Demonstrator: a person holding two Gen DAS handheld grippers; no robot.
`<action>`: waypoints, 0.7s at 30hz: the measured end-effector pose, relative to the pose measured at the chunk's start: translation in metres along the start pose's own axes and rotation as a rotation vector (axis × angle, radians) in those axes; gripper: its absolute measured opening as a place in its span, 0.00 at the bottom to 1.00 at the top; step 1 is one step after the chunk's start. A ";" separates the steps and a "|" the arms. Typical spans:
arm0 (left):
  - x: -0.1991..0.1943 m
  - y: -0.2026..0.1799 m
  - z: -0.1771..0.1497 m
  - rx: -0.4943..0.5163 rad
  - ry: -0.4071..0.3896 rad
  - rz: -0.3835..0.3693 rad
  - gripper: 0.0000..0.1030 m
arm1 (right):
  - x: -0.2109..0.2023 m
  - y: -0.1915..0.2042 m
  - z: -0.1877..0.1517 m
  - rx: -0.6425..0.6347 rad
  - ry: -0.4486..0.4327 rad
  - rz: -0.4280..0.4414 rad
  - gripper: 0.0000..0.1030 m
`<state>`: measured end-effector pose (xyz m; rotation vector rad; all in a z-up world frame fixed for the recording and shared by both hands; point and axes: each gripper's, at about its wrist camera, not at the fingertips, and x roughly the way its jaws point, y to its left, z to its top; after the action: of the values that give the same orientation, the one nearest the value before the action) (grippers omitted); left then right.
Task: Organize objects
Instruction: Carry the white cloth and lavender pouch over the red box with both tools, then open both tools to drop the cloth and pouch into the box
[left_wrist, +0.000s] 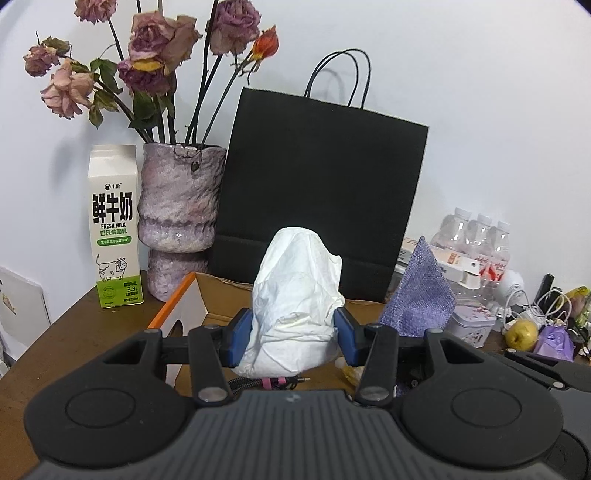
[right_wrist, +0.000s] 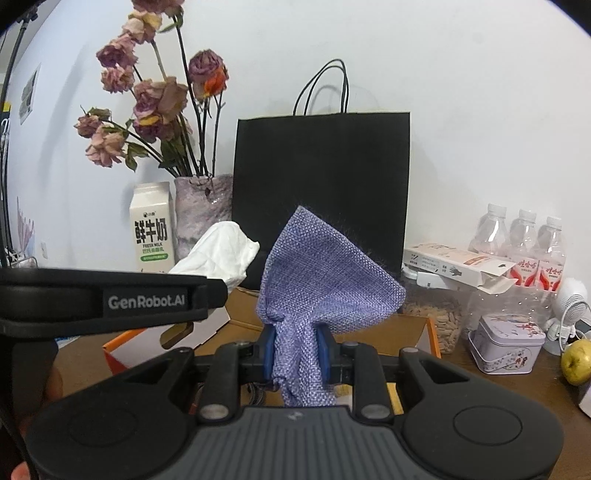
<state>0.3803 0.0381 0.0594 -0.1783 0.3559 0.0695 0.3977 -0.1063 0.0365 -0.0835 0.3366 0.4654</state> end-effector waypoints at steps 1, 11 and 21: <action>0.004 0.001 0.000 0.001 0.002 0.004 0.48 | 0.003 0.000 0.000 -0.001 0.004 0.000 0.22; 0.035 0.010 0.000 0.009 0.030 0.057 0.48 | 0.032 -0.006 -0.005 0.011 0.052 -0.012 0.22; 0.052 0.015 -0.008 0.022 0.038 0.080 0.48 | 0.047 -0.013 -0.012 0.014 0.078 -0.027 0.22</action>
<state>0.4246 0.0533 0.0316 -0.1433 0.4015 0.1416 0.4390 -0.0994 0.0091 -0.0922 0.4151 0.4336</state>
